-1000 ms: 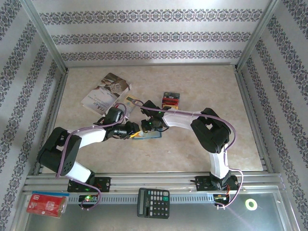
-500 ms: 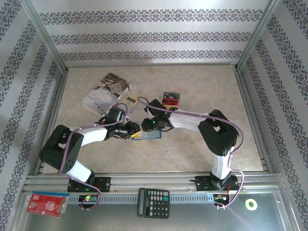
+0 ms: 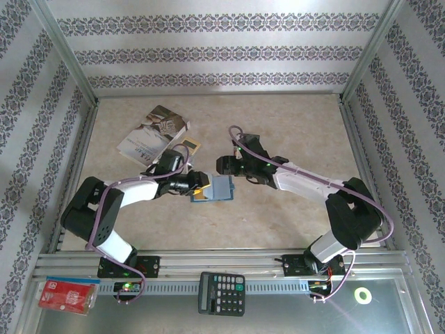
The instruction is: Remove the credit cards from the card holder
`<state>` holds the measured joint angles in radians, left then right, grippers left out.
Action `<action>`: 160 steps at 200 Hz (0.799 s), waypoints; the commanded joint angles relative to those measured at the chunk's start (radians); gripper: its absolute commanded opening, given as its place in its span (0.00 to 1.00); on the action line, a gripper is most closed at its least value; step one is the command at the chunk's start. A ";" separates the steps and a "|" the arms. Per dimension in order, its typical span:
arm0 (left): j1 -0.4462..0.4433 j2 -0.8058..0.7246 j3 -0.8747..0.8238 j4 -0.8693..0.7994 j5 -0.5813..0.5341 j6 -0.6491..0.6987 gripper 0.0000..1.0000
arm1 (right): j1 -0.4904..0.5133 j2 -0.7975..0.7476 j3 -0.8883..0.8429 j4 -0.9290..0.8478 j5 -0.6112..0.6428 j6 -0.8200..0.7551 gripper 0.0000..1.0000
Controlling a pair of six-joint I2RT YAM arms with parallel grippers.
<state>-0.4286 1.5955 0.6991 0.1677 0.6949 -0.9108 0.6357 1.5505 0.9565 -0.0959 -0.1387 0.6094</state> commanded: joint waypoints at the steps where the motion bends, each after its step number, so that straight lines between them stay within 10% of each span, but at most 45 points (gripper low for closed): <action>1: -0.038 0.040 0.060 0.067 0.033 -0.005 0.38 | -0.032 -0.047 -0.035 0.061 0.017 0.026 0.68; 83: -0.065 0.095 0.174 -0.102 -0.058 0.067 0.52 | -0.060 -0.144 -0.109 0.046 0.101 0.063 0.73; 117: -0.035 0.048 0.157 -0.115 -0.074 0.065 0.57 | -0.080 -0.137 -0.099 0.038 0.055 0.082 0.82; 126: -0.014 0.022 0.143 -0.130 -0.094 0.067 0.58 | -0.079 -0.127 -0.097 0.038 0.050 0.076 0.98; 160: 0.068 -0.117 0.096 -0.278 -0.239 0.110 0.61 | -0.079 -0.116 -0.130 0.066 0.080 0.098 0.98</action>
<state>-0.4152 1.5818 0.8234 0.0299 0.5812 -0.8585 0.5621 1.4254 0.8524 -0.0471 -0.0673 0.6903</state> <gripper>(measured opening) 0.594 0.981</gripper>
